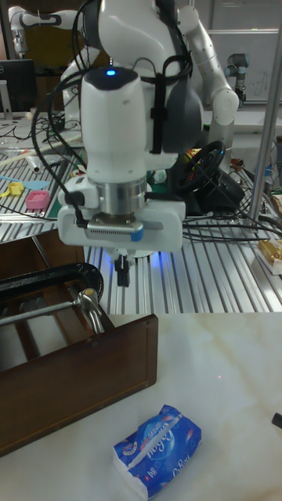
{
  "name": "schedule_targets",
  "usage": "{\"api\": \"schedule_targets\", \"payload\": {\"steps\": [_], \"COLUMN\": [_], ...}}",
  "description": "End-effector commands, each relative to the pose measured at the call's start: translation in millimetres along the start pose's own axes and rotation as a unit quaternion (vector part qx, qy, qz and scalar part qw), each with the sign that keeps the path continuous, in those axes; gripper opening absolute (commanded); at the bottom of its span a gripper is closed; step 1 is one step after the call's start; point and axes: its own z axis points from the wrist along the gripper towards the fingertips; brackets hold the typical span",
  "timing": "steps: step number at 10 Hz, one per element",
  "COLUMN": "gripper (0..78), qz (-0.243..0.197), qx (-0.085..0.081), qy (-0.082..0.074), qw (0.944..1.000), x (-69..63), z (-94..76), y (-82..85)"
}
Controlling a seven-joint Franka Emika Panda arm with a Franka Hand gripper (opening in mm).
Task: Turn off the water tap
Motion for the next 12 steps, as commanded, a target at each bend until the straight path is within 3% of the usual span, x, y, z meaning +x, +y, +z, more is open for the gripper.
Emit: {"api": "schedule_targets", "payload": {"steps": [1,4,6,8,10,11,12], "gripper": [0.0,0.0,0.0,0.0,0.0,0.0,0.0], "qz": [-0.026,-0.033,-0.028,-0.044,-0.065,-0.067,-0.071], "qx": [0.0,0.003,0.007,0.025,0.025,0.025,0.025], "qy": [0.002,0.021,0.025,0.021,0.018,0.005,0.003], "qw": [0.9997,0.9992,0.9993,0.9985,0.9974,0.9974,0.9972], "x": [31.3,70.3,82.9,85.9,86.0,86.6,86.7], "z": [-27.8,-33.2,-41.0,-43.2,-42.9,-43.4,-43.5], "y": [-5.1,0.5,11.8,14.2,14.9,15.4,15.4]}}
